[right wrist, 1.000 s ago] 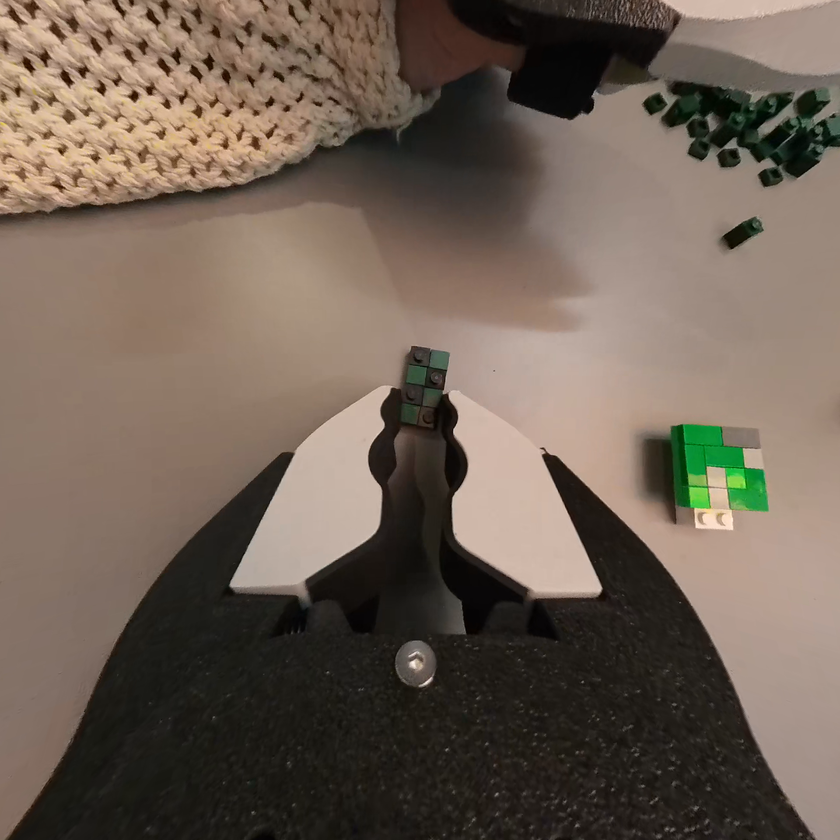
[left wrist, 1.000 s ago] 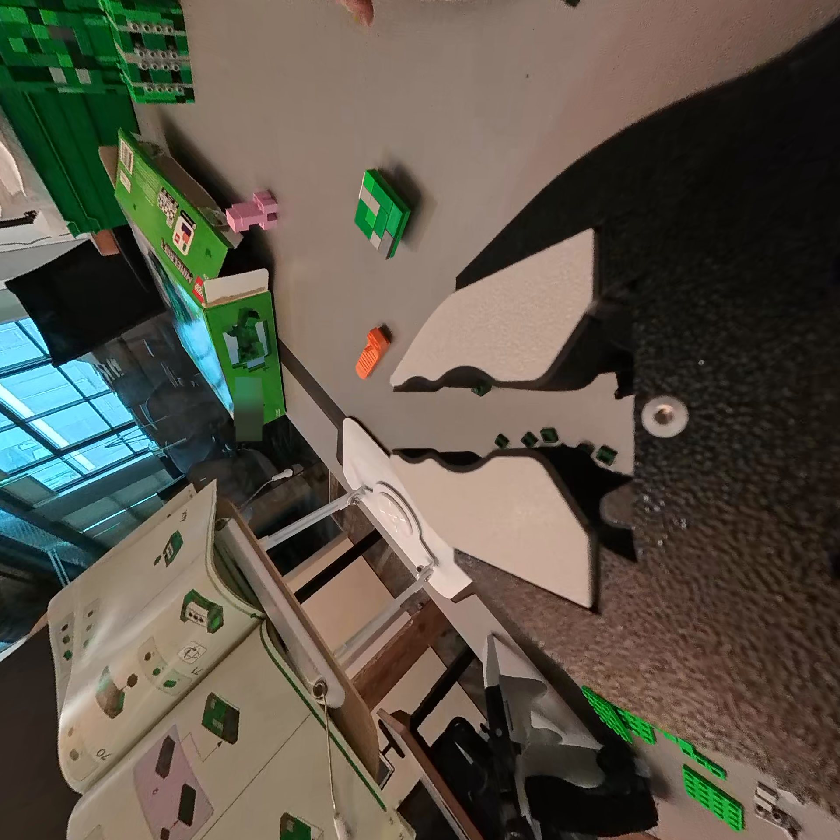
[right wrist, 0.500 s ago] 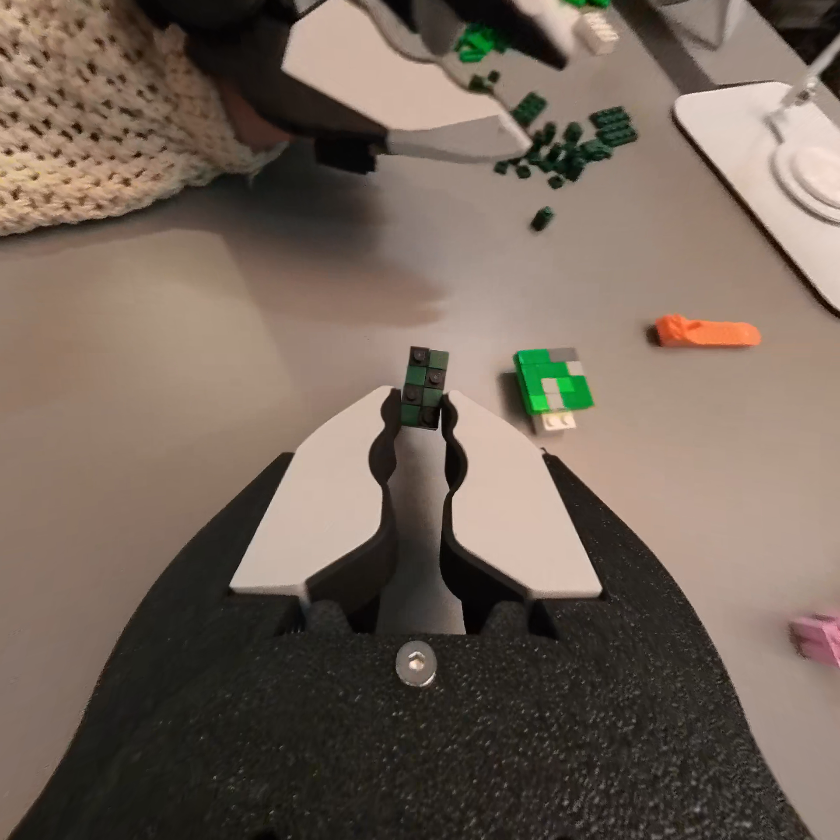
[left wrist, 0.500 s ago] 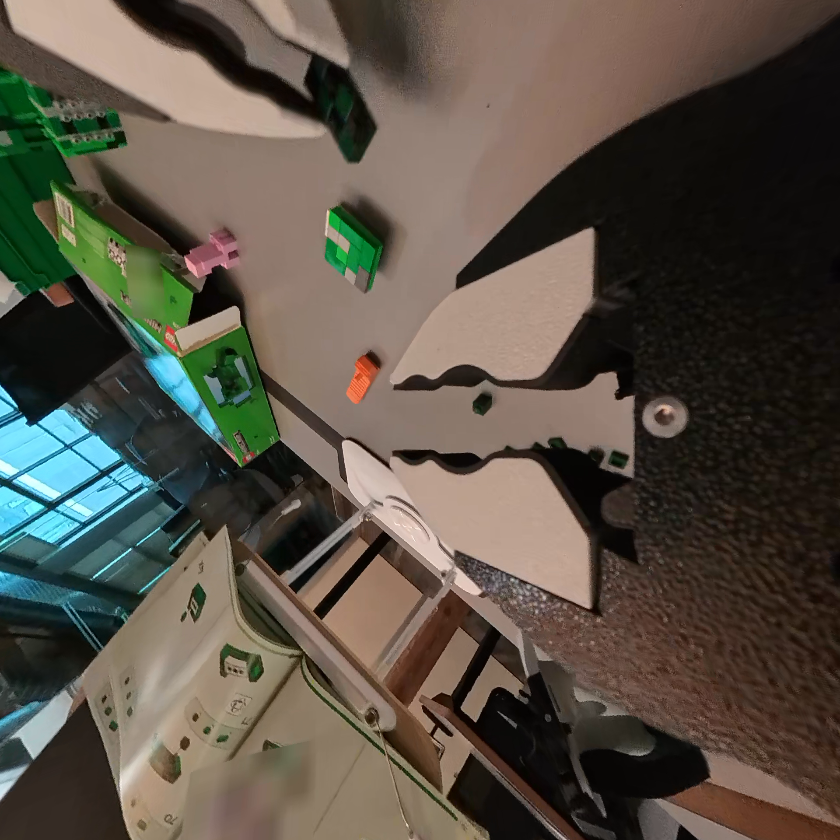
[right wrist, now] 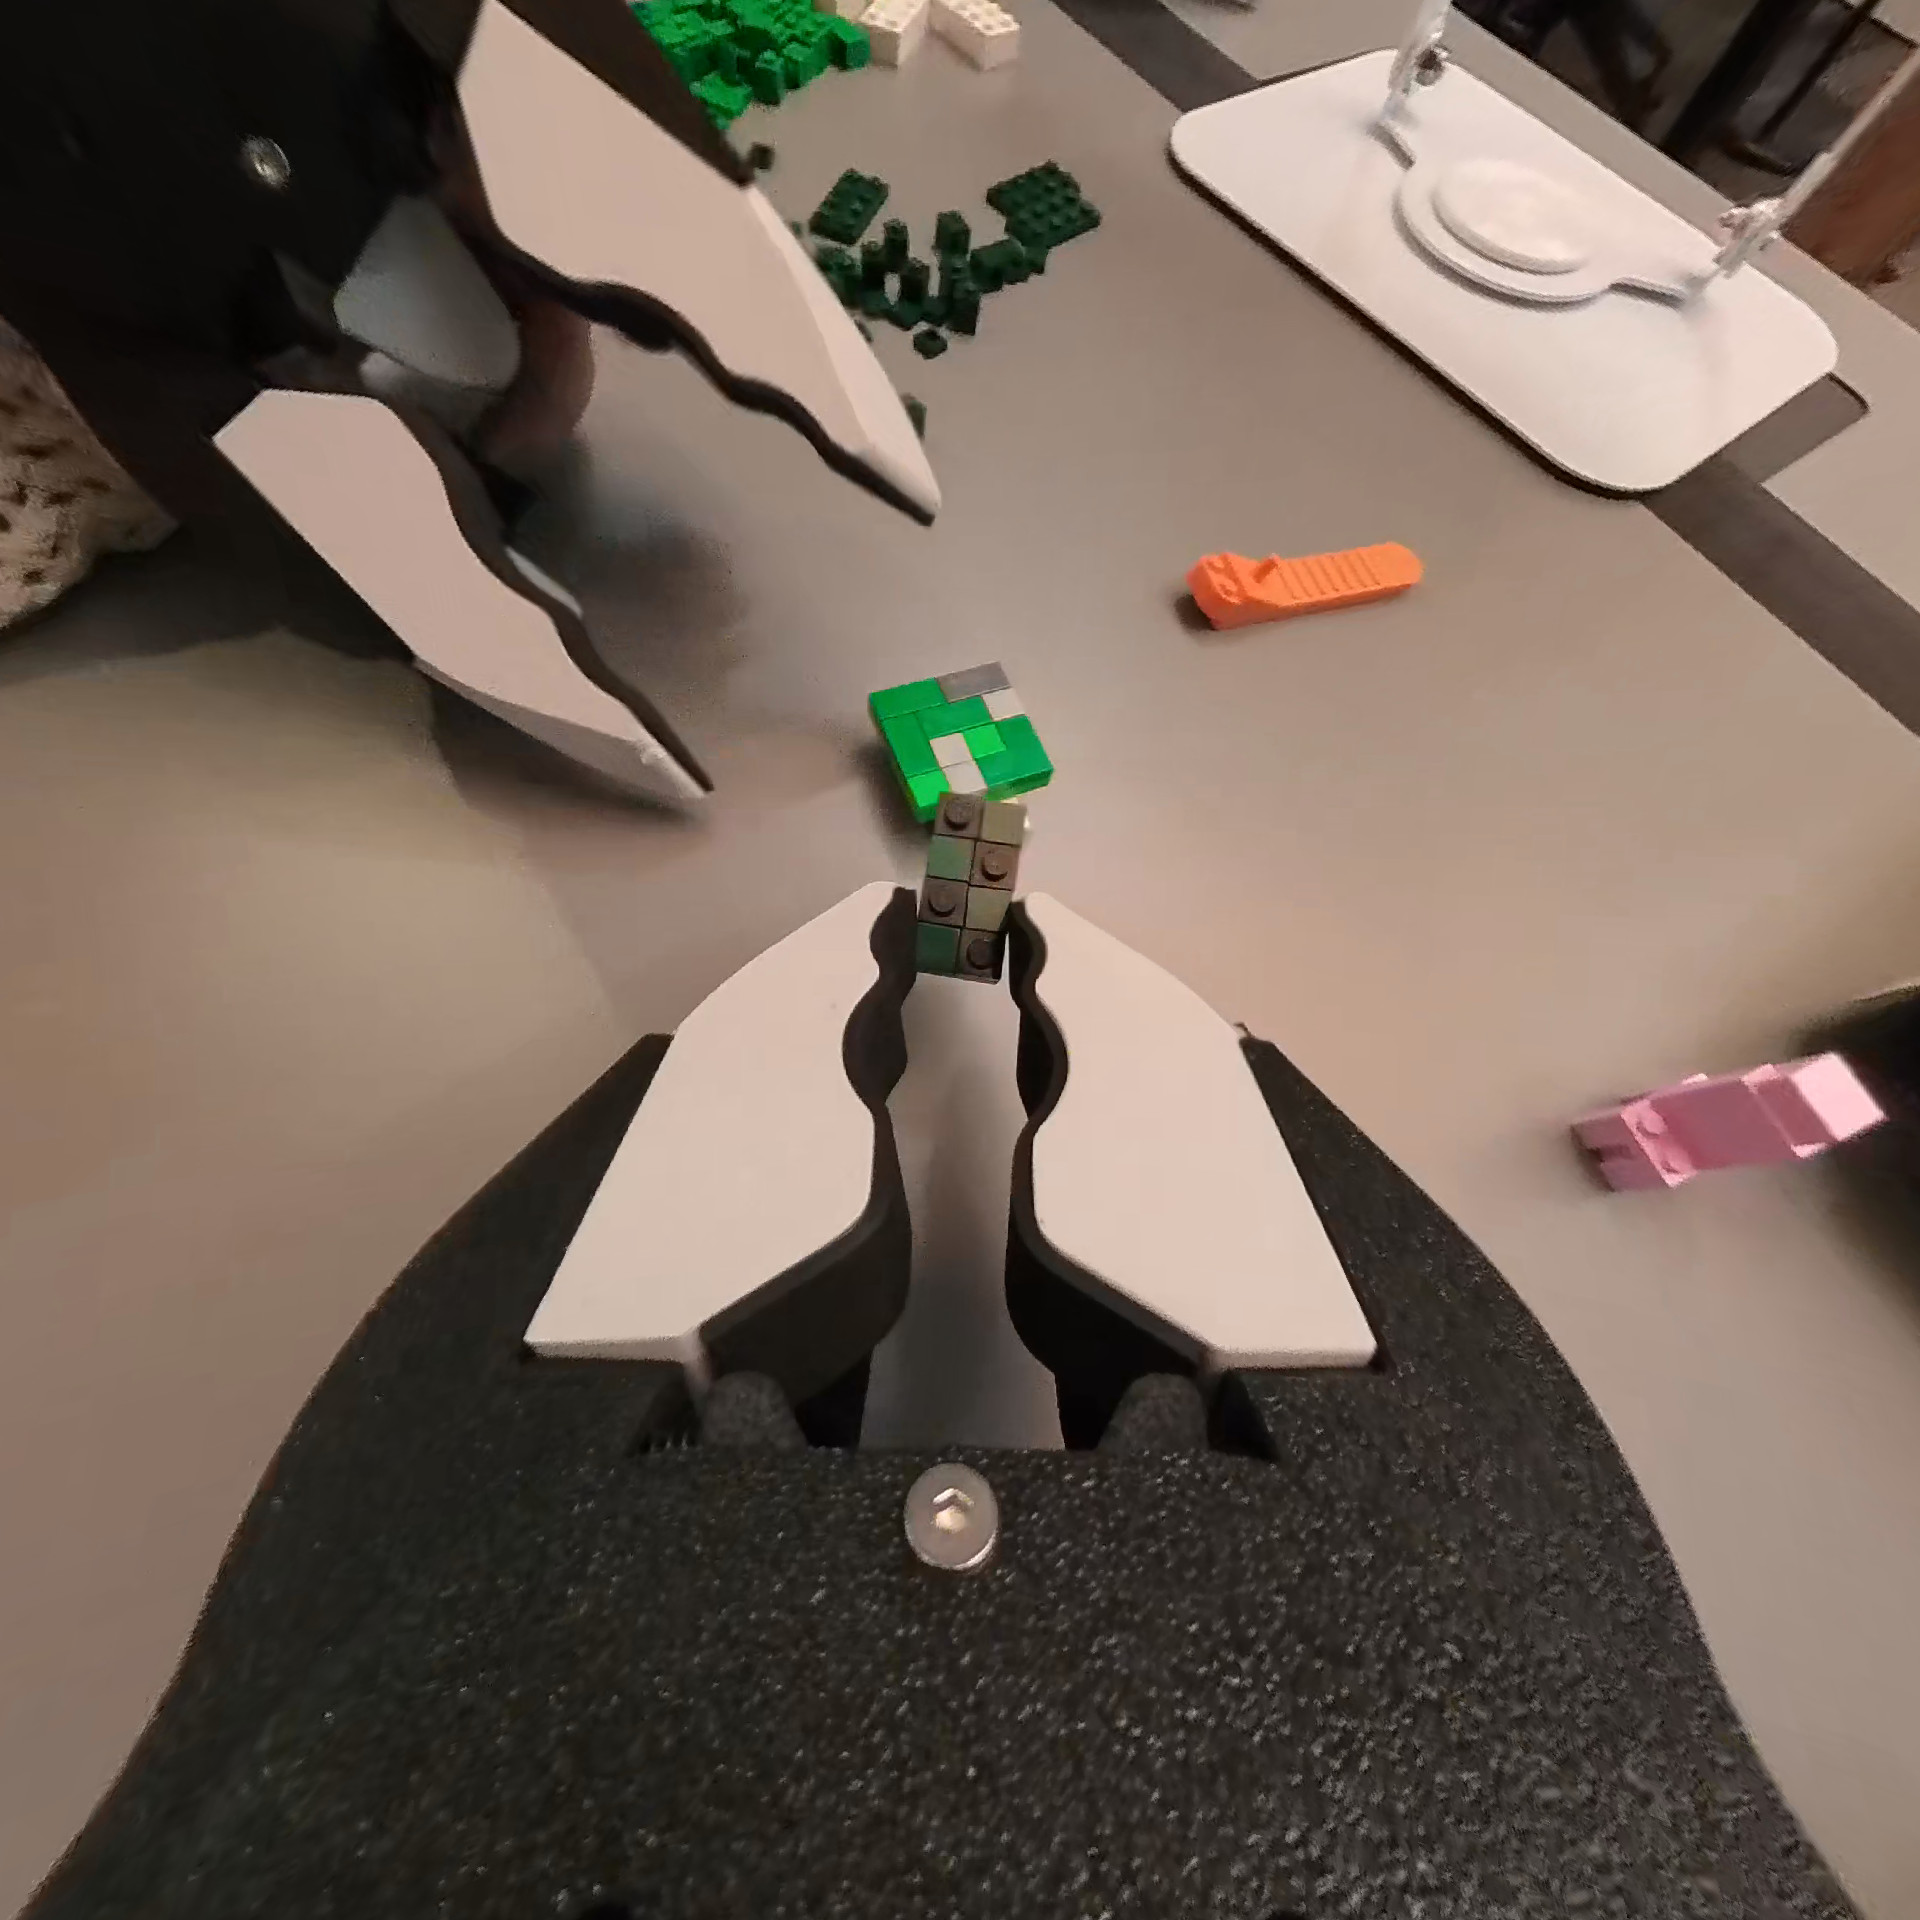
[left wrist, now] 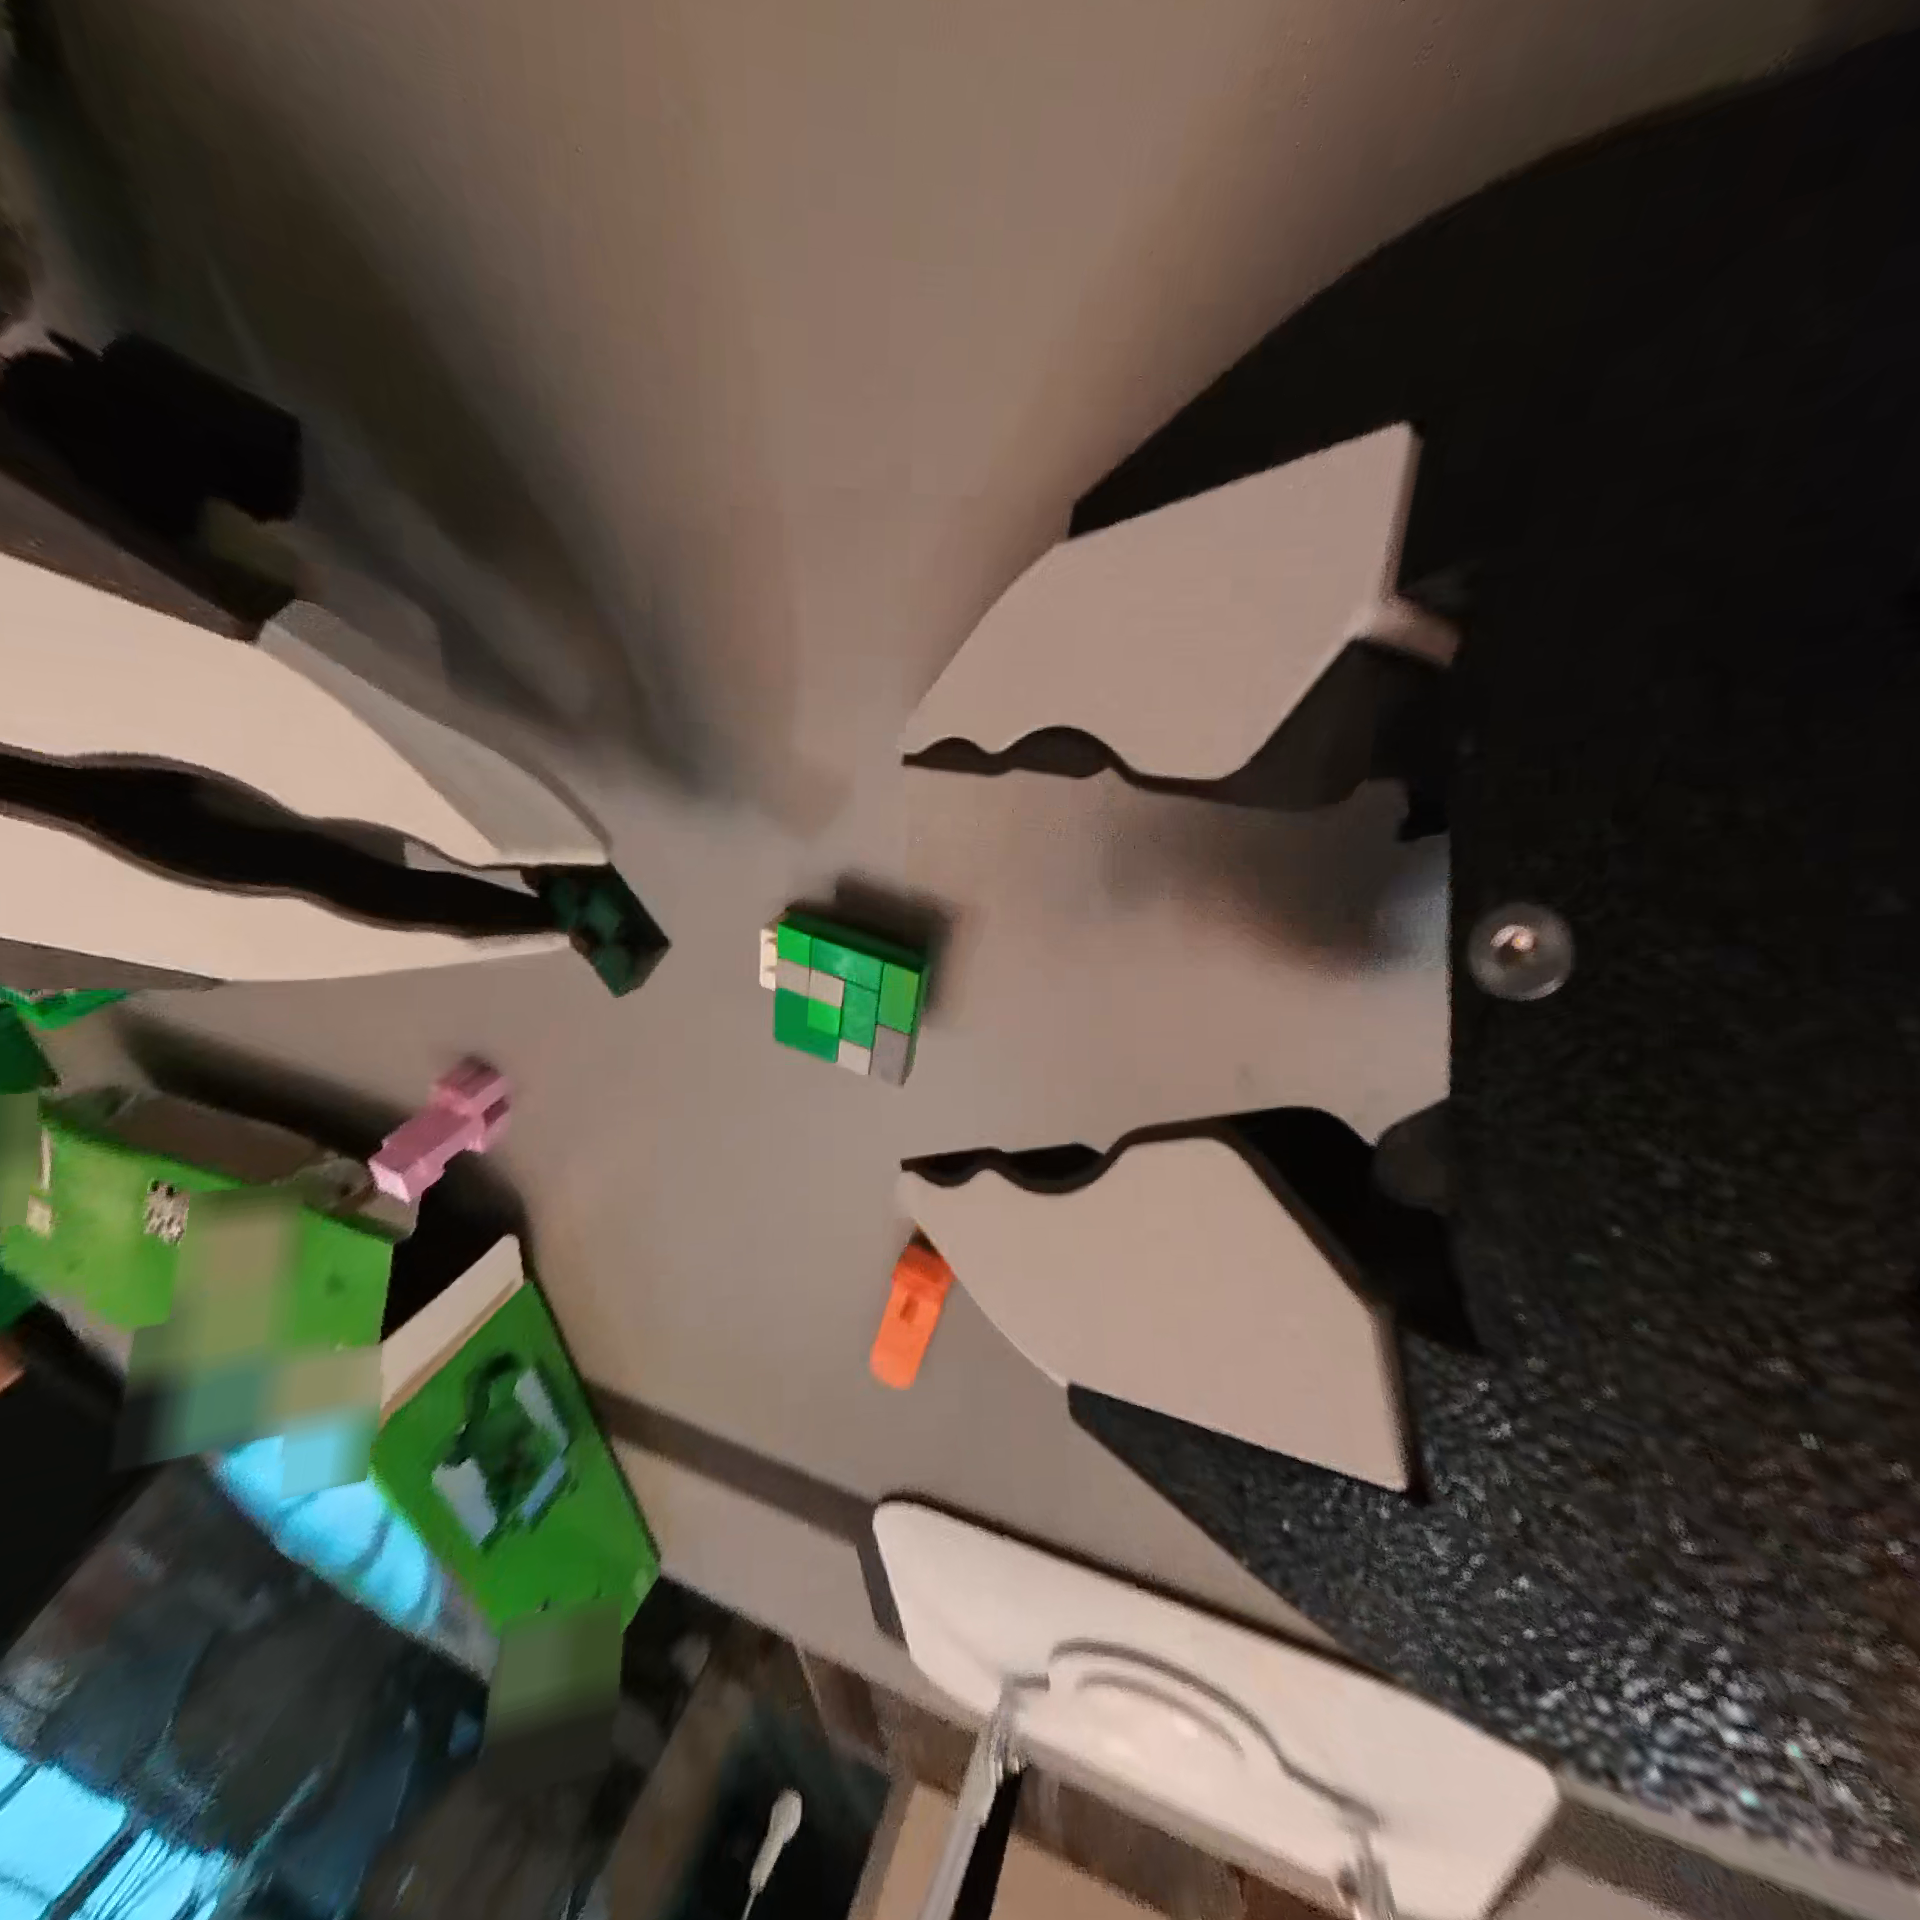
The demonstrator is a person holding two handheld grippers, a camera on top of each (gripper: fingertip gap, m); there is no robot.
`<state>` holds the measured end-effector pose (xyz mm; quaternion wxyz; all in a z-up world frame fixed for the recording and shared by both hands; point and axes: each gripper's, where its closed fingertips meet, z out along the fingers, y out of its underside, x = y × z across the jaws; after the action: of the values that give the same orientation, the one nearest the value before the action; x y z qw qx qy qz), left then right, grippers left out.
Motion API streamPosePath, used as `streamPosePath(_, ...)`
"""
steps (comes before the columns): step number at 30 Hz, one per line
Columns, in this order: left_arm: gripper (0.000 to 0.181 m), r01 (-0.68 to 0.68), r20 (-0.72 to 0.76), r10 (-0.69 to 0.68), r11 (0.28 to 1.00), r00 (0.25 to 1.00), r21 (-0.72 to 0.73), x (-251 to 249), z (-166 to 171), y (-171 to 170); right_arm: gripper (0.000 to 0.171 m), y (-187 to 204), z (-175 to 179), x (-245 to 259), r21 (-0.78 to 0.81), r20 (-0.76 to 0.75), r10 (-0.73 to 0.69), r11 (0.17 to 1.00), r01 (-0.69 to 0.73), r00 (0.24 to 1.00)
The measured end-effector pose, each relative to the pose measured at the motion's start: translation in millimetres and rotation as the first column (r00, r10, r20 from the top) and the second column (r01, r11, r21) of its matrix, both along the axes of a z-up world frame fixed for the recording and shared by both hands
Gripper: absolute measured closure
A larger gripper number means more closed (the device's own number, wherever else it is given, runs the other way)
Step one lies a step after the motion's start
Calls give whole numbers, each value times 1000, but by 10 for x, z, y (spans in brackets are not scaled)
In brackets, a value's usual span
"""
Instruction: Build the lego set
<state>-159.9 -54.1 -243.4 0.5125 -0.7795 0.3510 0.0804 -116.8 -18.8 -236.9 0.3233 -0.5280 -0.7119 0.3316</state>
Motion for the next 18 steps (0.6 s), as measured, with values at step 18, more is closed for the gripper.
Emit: streamPosePath(18,110,104,213,-44,955,976,-276,148,-191,191,155,189,-134,33,12,101,-157,988,156,983)
